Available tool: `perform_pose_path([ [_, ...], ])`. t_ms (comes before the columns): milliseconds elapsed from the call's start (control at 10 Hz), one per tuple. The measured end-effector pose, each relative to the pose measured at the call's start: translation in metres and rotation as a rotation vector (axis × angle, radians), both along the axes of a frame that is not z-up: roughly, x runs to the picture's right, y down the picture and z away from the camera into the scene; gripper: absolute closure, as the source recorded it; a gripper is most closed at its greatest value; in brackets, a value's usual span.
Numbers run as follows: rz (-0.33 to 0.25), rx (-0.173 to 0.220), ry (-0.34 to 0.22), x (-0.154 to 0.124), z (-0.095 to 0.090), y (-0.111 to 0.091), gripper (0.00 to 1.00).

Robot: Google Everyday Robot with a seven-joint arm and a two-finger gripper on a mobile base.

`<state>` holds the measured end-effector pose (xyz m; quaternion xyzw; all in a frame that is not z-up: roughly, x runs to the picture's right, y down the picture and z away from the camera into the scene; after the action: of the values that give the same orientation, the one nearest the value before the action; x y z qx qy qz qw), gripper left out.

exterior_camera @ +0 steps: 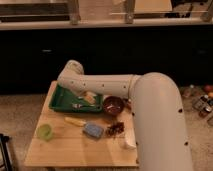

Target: Place fork in table surface

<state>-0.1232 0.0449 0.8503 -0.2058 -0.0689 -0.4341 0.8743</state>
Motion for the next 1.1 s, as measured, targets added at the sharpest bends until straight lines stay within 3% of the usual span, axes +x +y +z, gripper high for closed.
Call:
perform_pose_path([
  [500,0.108,-0.002,-0.027,-0.007,0.014,-0.025,0.20],
  [1100,0.223,-0.025,0.012,-0.014,0.035,-0.018,0.20],
])
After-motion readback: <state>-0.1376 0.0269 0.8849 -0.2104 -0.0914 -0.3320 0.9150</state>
